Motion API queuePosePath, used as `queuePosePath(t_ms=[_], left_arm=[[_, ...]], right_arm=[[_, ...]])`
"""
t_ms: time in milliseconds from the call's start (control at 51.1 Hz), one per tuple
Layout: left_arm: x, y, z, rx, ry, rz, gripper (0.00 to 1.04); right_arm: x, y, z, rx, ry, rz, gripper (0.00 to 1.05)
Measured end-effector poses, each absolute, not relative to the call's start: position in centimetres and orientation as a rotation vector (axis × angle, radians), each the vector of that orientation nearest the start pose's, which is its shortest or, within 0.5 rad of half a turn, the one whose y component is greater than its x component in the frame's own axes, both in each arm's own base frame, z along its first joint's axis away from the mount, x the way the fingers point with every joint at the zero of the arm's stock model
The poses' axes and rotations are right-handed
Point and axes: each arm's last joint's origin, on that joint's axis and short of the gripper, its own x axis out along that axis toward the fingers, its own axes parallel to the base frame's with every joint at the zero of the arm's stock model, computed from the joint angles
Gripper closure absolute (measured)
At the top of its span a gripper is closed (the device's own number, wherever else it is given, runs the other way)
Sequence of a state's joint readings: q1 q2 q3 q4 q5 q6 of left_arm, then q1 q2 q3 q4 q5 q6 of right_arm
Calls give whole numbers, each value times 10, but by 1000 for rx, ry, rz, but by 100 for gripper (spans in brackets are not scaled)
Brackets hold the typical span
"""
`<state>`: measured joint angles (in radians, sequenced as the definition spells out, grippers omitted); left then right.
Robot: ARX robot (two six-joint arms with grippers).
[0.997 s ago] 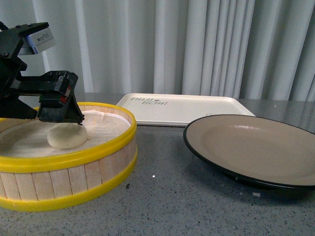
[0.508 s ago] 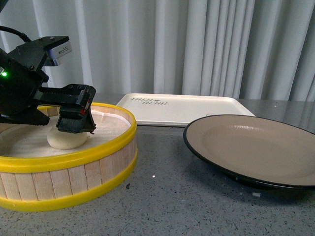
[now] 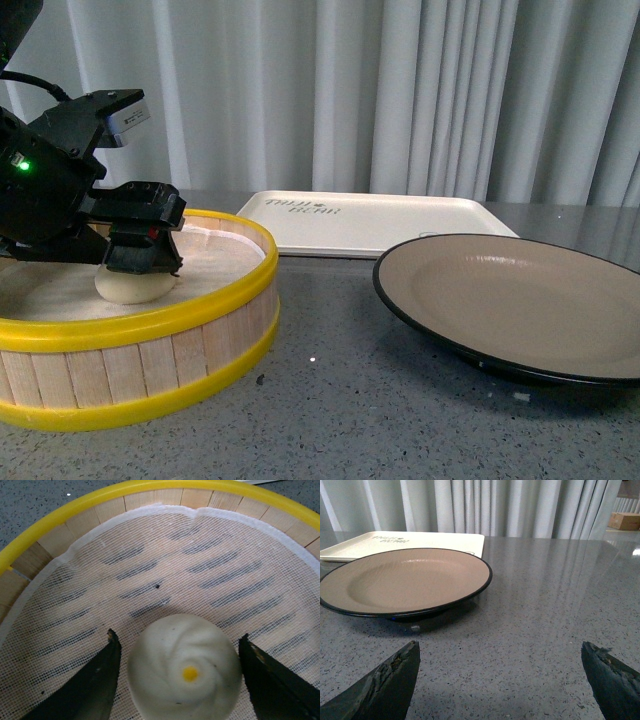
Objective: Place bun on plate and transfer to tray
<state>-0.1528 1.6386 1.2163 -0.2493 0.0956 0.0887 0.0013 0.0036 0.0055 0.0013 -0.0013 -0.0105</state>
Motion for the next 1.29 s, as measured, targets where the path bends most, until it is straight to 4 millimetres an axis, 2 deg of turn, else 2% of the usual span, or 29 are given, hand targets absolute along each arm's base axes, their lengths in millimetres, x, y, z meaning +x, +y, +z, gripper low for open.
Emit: queuePosePath(t_ms=[254,352,489,665,743,841,938,1017,1153,1290], left_arm=[[356,-60,261,118,663,-263,71],[356,-61,260,123,663,-266,87],[356,-64,261,129,649,-279,100],[353,-70,270,137,596,-320,100],[353,-75,284,134,538,-338,100],[354,-88,310,133,422,-400,100],[351,-104,321,141,365,-498,100],[346,-120,324,157,336,-584,100],[339,-167,313,178,281,-794,100],[344,-191,298,188,302,-851,100]], right_arm=[[98,0,165,-10,-3,3,8],[98,0,165,-10,-3,3,8],[98,0,165,-10,-3,3,8],[98,0,165,-10,-3,3,8],[98,0,165,-10,-3,3,8],[98,0,165,-10,-3,3,8],[98,0,165,-10,-3,3,8],[98,0,165,-10,-3,3,8],[98,0,165,-10,-3,3,8],[98,0,165,-10,-3,3,8]])
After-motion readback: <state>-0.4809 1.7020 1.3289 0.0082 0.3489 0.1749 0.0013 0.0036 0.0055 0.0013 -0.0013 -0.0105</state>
